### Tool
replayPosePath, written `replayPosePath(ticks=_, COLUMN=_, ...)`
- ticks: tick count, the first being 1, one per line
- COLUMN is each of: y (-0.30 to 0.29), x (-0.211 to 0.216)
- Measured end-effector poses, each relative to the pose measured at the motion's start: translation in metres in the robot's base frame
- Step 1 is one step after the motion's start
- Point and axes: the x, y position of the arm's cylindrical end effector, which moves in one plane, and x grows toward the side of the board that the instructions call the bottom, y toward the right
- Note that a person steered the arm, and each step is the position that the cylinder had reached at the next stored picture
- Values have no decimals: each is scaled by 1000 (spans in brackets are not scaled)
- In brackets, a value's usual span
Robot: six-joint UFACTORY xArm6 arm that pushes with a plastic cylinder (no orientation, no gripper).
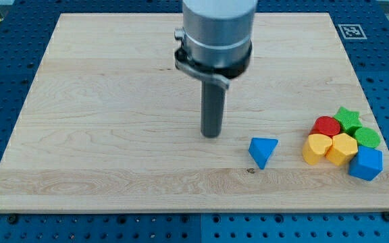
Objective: Slide the blue triangle to the bottom right
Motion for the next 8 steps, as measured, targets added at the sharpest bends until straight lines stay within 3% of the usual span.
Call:
replayPosePath(ticks=1, y=17, x=34)
replayPosePath(ticks=2, y=26, x=36)
replayPosePath(ticks=4, y=32, x=-3)
replayPosePath(ticks=6, y=75, x=35)
replayPosePath(ticks=8, y=77, x=48)
